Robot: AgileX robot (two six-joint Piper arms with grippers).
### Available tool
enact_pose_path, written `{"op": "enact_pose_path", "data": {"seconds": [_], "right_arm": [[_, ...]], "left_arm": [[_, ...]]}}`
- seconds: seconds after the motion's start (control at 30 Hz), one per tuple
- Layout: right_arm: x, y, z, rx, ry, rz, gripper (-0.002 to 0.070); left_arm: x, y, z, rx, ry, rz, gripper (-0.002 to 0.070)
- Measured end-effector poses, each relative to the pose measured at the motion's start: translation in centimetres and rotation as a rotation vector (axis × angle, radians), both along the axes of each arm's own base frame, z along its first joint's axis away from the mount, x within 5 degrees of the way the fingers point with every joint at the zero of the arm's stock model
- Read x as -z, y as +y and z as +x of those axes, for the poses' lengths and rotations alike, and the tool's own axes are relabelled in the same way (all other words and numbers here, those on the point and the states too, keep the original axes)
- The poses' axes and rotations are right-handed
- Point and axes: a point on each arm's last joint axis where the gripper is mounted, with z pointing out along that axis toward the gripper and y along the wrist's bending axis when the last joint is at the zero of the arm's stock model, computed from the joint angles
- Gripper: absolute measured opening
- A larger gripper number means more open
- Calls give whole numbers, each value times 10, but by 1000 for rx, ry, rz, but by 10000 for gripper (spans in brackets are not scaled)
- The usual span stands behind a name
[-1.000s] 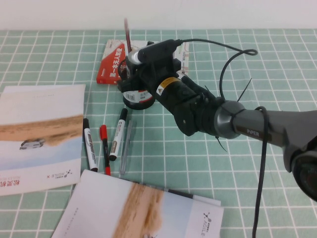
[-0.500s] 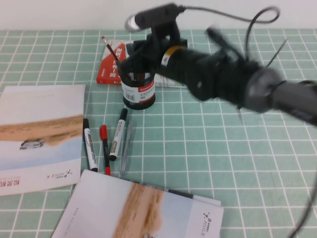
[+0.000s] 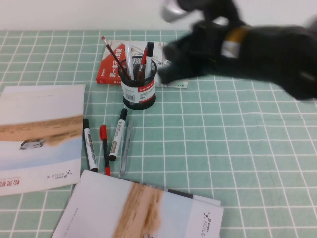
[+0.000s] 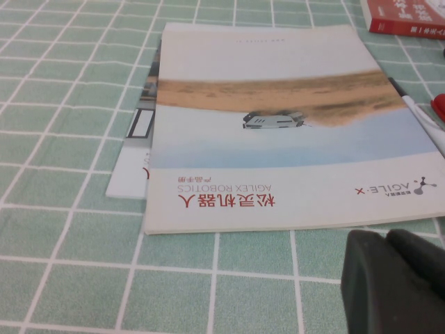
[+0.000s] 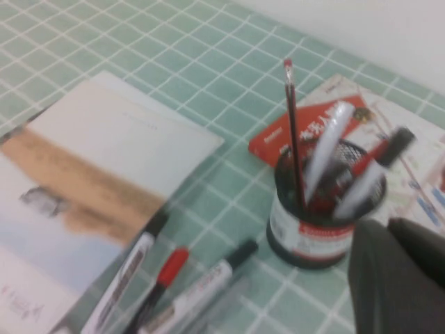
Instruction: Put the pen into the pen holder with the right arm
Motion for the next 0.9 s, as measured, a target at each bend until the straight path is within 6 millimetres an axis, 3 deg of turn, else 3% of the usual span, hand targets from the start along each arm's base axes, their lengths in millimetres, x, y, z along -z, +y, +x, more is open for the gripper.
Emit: {"op": "enact_pose_path", "data": {"seconds": [0.1,0.23,0.43,0.6,0.9], "right_arm": [[-6,-25,-32,2,-12,32,-19],[3,-55,-68,4,5,41,-19],[30,-89,-111,0,103,-24,-19],[50,-101,-127,-2,171,-68,-19],[90,-108,-130,28,170,-59,-19]], "left_arm": [[0,0,0,0,0,0,-4],[0,0,0,0,0,0,-4],[0,0,0,0,0,0,-4],[0,0,0,0,0,0,-4],[0,0,0,-2,0,0,-4]]}}
